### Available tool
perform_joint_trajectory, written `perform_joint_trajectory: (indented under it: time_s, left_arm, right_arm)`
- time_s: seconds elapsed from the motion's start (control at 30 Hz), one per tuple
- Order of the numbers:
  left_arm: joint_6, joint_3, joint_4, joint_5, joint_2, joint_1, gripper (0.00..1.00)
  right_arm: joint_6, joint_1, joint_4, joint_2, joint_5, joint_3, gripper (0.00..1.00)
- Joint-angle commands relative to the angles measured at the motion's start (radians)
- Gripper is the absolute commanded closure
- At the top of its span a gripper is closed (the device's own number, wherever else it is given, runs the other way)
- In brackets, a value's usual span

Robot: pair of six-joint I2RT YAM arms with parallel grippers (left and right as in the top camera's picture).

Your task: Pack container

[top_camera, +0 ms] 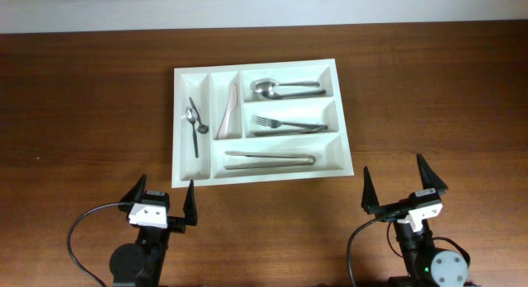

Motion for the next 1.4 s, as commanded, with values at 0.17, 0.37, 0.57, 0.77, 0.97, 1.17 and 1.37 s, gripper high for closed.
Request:
perform_joint_trajectory:
  time_s: [0.17,0.37,0.57,0.77,0.97,1.17,1.37]
  left_arm:
    - [0.008,-0.004,-0.003,0.000,-0.010,0.005,0.01]
    - [0.008,-0.004,-0.003,0.000,-0.010,0.005,0.01]
    - [0.008,-0.004,-0.004,0.000,-0.010,0.005,0.01]
    - [0.008,-0.004,-0.004,0.000,-0.010,0.005,0.01]
    - [0.008,-0.004,-0.004,0.000,-0.010,0.005,0.01]
    - [0.008,-0.004,-0.003,0.000,-0.010,0.005,0.01]
    - [0.008,-0.004,-0.004,0.000,-0.010,0.005,0.01]
  right_arm:
    - [0.012,0.008,-0.053,-0.012,0.029,-0.041,0.01]
    - [0.012,0.008,-0.206,-0.012,0.027,-0.041,0.01]
    - [0.012,0.008,-0.260,-0.012,0.029,-0.041,0.01]
    - [0.012,0.009,-0.259,-0.012,0.027,-0.041,0.01]
    - [0.012,0.009,-0.259,-0.012,0.028,-0.041,0.01]
    - [0.012,0.009,-0.259,-0.012,0.028,-0.041,0.01]
    - [0.012,0.009,-0.259,-0.012,0.028,-0.041,0.01]
